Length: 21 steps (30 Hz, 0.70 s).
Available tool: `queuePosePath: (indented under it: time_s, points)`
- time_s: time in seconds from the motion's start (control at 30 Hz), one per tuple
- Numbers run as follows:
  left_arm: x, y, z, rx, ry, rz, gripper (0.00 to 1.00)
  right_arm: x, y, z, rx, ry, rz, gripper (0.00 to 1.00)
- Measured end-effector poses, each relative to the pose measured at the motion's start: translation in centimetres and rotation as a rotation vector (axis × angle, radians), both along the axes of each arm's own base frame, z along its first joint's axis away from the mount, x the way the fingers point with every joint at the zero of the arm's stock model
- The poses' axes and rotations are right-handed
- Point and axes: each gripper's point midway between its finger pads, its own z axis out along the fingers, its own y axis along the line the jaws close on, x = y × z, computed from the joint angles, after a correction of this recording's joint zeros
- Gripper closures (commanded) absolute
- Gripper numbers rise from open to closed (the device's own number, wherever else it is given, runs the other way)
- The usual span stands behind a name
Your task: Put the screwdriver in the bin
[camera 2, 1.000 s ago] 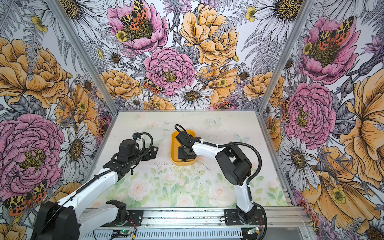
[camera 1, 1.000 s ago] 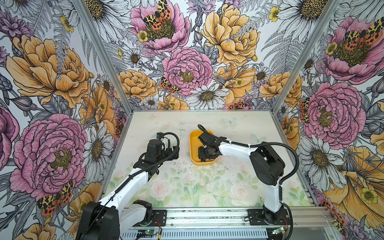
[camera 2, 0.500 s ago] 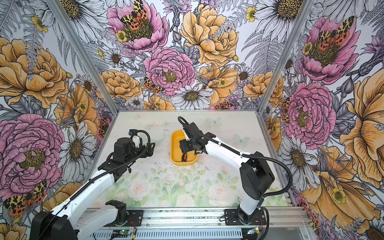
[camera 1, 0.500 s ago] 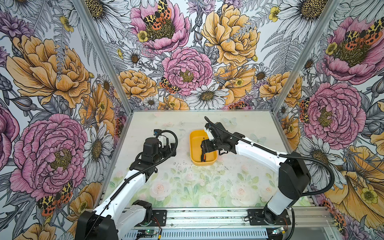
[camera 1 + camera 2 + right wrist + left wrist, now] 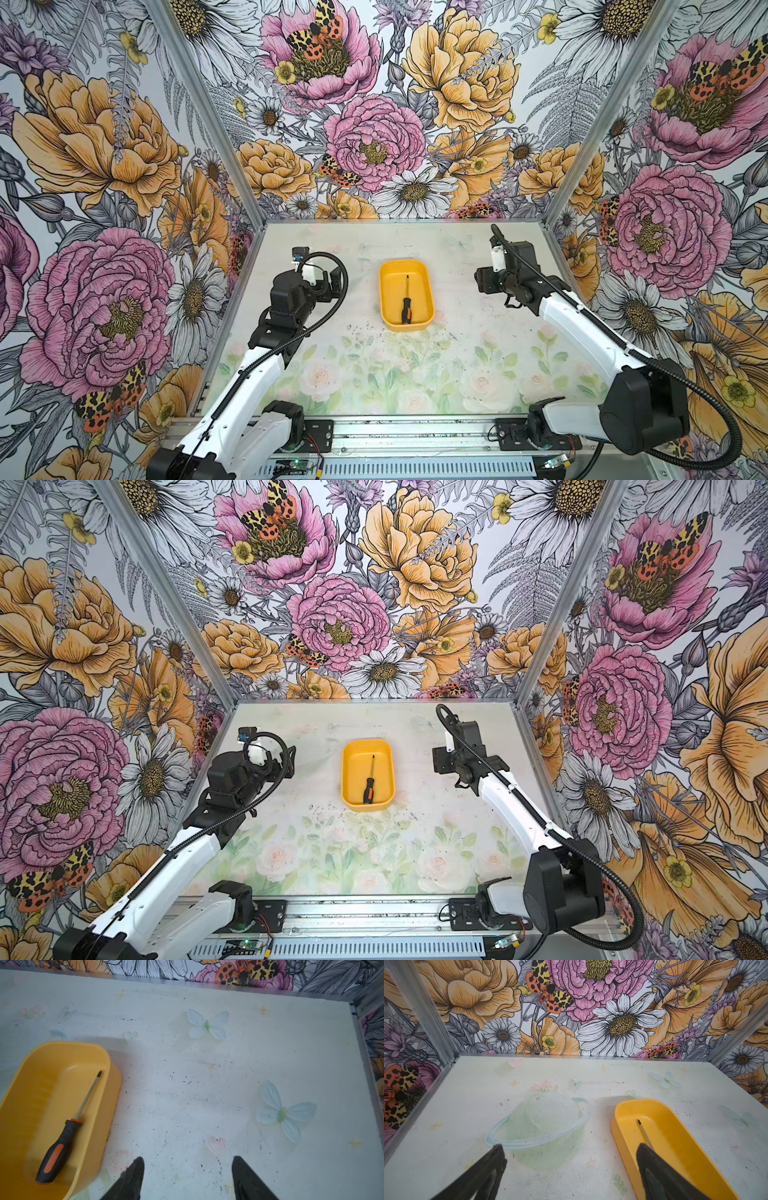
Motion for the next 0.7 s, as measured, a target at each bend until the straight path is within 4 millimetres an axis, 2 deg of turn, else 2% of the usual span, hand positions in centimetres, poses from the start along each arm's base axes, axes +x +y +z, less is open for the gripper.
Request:
queuePosePath:
  time_s: [0.2, 0.33, 0.47, 0.7]
  points:
    - [0.3, 2.1, -0.5, 0.033, -0.059, 0.059, 0.01, 0.7, -4.1, -1.9, -0.004, -0.067, -0.098, 0.32]
    - [0.3, 3.4, -1.3, 0.042, -0.085, 0.096, 0.01, 1.1, -5.8, -3.0, 0.000, -0.140, -0.144, 0.32]
    - [0.5, 4.7, -1.8, 0.044, -0.102, 0.133, 0.01, 1.1, -6.9, -4.2, -0.007, -0.218, -0.167, 0.32]
    - [1.3, 5.7, -2.7, 0.047, -0.113, 0.151, 0.01, 1.3, -7.1, -5.6, -0.030, -0.327, -0.152, 0.32]
